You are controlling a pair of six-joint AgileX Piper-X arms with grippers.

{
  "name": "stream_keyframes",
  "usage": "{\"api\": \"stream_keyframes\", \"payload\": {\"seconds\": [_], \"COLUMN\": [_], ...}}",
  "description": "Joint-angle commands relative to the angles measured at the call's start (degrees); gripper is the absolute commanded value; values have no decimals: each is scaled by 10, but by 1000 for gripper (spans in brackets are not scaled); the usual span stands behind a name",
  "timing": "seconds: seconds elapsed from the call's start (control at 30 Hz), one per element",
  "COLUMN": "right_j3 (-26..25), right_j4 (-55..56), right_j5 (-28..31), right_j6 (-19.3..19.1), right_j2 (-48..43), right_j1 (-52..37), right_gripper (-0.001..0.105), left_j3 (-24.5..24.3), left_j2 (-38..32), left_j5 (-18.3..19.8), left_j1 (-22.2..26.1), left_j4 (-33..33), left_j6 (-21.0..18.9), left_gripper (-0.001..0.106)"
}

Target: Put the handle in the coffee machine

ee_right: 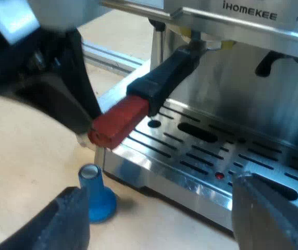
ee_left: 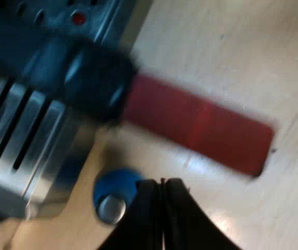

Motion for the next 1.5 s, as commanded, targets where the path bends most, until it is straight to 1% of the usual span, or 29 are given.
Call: {"api": "stream_keyframes", "payload": {"seconds": [0.03, 0.1, 0.17, 0.3, 0.43, 0.53, 0.57, 0.63, 0.7, 0.73, 0.8, 0.83, 0.87, 0.9, 0.97, 1.1, 1.13, 1.17, 1.2, 1.27, 1.37, 1.43, 1.5], "right_j3": [-5, -5, -5, -10, -25, -40, -51, -68, -92, -96, -118, -126, -134, -145, -160, -187, -201, -206, -210, -241, -253, -265, -265], "right_j4": [15, 15, 15, 17, 20, 34, 62, 100, 143, 152, 171, 175, 178, 183, 196, 238, 263, 273, 279, 324, 343, 352, 353], "right_j5": [-3, -21, -28, -30, -46, -49, -55, -67, -75, -76, -93, -103, -110, -114, -114, -130, -139, -141, -142, -167, -181, -214, -243], "right_j6": [-2, -2, -2, -2, -2, -20, -27, -25, -24, -24, -24, -24, -24, -24, -25, -29, -34, -34, -34, -34, -34, -34, -34], "right_j2": [-4, -4, -4, -4, -4, -4, -4, -4, -4, -4, -4, -4, -4, -4, -4, -6, -6, -6, -6, -7, -7, -16, -23], "right_j1": [0, 0, 0, 0, 0, -2, -8, -19, -42, -49, -75, -83, -97, -111, -129, -168, -186, -194, -199, -244, -271, -334, -375], "right_gripper": [61, 61, 61, 61, 61, 61, 61, 61, 61, 61, 61, 61, 61, 61, 61, 61, 61, 61, 61, 61, 61, 61, 61], "left_j3": [-5, -5, -5, -5, -5, -5, -5, -5, -5, -5, -5, -5, -5, -5, -5, -24, -36, -50, -58, -86, -97, -122, -123], "left_j2": [-16, -37, -48, -85, -124, -156, -167, -183, -201, -206, -219, -222, -228, -233, -237, -238, -238, -238, -238, -238, -238, -238, -238], "left_j5": [12, 12, 10, 9, 9, 9, 9, 9, 13, 13, 13, 13, 13, 13, 13, 13, 13, 13, 13, 13, 13, 12, 12], "left_j1": [26, 59, 76, 109, 132, 149, 157, 168, 179, 182, 192, 194, 199, 204, 211, 216, 216, 216, 216, 216, 216, 216, 216], "left_j4": [21, 25, 25, 26, 26, 27, 30, 34, 41, 43, 49, 49, 52, 52, 52, 59, 57, 53, 52, 42, 38, 25, 25], "left_j6": [8, 4, -5, -43, -46, -46, -46, -46, -46, -46, -46, -46, -46, -46, -46, -52, -63, -82, -89, -116, -119, -119, -119], "left_gripper": [0, 0, 0, 0, 0, 0, 0, 4, 20, 26, 53, 57, 68, 75, 77, 77, 77, 77, 77, 77, 77, 77, 77]}}
